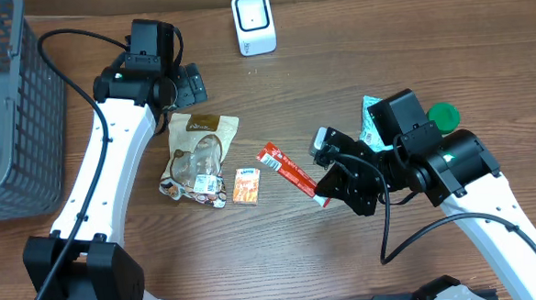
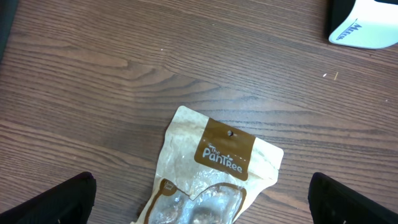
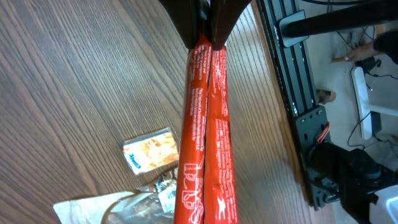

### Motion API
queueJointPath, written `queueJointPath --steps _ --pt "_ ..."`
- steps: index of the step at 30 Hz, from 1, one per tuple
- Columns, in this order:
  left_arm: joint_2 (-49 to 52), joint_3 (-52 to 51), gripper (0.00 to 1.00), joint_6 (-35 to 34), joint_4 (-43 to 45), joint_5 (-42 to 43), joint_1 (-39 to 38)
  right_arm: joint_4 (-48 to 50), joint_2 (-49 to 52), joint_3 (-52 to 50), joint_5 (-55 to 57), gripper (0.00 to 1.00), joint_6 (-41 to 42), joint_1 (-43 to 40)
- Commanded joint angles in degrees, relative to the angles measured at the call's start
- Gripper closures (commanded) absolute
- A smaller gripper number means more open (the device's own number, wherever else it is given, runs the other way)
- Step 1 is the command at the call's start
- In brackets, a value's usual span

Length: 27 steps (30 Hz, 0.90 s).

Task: Scan the item barcode
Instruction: 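Lift the red stick toward the white scanner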

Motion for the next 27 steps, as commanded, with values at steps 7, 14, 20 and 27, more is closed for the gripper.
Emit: queueJointPath --steps 7,14,20,27 --pt "-0.1 0.8 0.0 -0.4 0.1 -0.4 -0.2 0.5 -0.2 1.2 -1.9 0.96 -2.3 -0.1" --pt "-0.1 0.8 0.0 -0.4 0.1 -0.4 -0.2 7.2 1.0 1.2 4.7 0.96 6.4 -0.1" --pt "-0.1 0.8 0.0 -0.4 0.1 -0.4 -0.2 16.8 2.8 2.7 20.7 0.97 21.7 -0.1" --pt "-0.1 0.8 0.0 -0.4 0.1 -0.4 -0.2 8.3 15.5 20.5 26.4 0.97 21.6 -0.1"
